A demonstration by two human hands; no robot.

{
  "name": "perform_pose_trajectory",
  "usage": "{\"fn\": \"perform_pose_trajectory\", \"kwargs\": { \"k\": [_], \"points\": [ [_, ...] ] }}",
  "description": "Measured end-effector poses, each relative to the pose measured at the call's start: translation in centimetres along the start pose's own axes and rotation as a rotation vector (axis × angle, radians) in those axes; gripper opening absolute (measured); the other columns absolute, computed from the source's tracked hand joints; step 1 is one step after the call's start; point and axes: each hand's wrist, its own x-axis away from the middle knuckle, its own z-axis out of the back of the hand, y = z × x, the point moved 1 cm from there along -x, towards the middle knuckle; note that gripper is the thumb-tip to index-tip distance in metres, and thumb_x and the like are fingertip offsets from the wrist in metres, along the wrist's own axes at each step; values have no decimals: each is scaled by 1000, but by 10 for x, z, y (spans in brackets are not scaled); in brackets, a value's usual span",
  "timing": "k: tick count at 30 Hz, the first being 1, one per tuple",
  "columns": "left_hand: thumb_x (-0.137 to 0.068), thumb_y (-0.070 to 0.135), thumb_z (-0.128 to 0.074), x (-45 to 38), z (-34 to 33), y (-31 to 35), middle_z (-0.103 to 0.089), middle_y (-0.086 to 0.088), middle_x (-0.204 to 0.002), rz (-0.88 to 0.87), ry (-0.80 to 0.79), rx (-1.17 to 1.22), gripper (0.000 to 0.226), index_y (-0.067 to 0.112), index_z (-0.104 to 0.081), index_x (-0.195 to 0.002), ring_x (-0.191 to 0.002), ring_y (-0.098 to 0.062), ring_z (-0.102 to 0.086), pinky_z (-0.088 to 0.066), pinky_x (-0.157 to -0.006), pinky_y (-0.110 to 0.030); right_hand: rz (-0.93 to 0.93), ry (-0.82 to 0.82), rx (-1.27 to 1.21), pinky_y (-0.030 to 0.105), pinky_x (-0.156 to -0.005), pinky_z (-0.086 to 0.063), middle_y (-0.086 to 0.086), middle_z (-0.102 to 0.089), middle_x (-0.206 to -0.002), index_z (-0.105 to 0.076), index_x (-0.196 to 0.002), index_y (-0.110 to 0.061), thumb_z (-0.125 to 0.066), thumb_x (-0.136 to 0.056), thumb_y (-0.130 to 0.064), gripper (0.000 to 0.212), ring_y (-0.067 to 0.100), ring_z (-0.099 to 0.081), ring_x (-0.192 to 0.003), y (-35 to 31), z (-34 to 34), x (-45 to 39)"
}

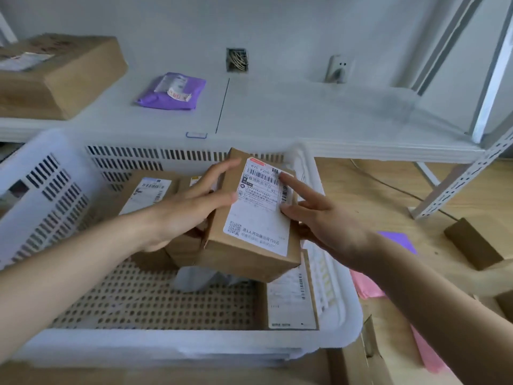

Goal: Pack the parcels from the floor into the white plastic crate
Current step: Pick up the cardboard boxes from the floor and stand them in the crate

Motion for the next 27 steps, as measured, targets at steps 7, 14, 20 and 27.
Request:
{"fn": "perform_pose_trajectory", "kwargs": {
  "k": [7, 14, 20, 27],
  "points": [
    [-81, 62, -48, 27, 22, -74, -63, 22, -103, 365, -95, 12, 25, 69, -41, -105, -93, -6, -62, -48, -85, -34, -344, -140, 36, 18, -64, -56, 0, -66, -100, -48, -131, -24, -49, -93, -14, 39, 6, -66, -78, 31, -51, -9],
    [-89, 39, -56, 9, 12, -117, -66, 4, -106, 553, -206, 113, 31, 59, -46, -109, -81, -16, -70, -57, -60, -33, -485, -264, 348, 21, -75, -56, -4, -66, -99, -52, -126, -21, -56, -89, -11, 39, 6, -64, -81, 55, -56, -35],
    [-88, 11, -61, -8, 7, -134, -63, -3, -114, 598, -336, 115, 57, 48, -36, -125, -84, -23, -69, -57, -63, -37, -388, -277, 826, 25, -69, -54, -1, -59, -88, -55, -123, -11, -68, -81, -18, 44, 14, -59, -77, 71, -64, -45],
    [-86, 5, -62, -23, -7, -159, -52, 8, -121, 613, -431, -58, 76, 45, -14, -128, -106, -16, -59, -58, -70, -28, -46, -316, 1626, 40, -95, -24, 4, -40, -120, -61, -114, -22, -63, -81, -28, 33, 27, -25, -118, 87, -81, -56]
  ]
}}
